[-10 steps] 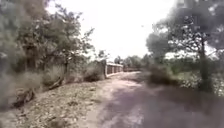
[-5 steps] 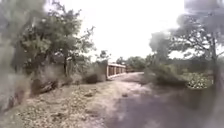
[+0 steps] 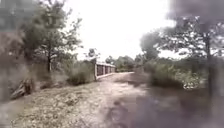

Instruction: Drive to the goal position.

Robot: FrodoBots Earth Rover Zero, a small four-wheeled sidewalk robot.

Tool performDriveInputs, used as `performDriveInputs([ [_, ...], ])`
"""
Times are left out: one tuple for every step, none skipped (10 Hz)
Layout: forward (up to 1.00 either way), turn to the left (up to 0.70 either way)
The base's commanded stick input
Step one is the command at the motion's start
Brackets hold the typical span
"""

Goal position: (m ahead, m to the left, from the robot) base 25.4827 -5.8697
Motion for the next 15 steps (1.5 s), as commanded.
performDriveInputs([
  [1.0,0.0],
  [1.0,0.0],
  [1.0,0.0],
  [1.0,0.0],
  [1.0,0.0],
  [1.0,0.0],
  [1.0,0.0],
  [1.0,0.0],
  [1.0,0.0],
  [1.0,0.0],
  [1.0,0.0],
  [1.0,0.0],
  [1.0,0.0],
  [1.0,0.0],
  [1.0,0.0],
])
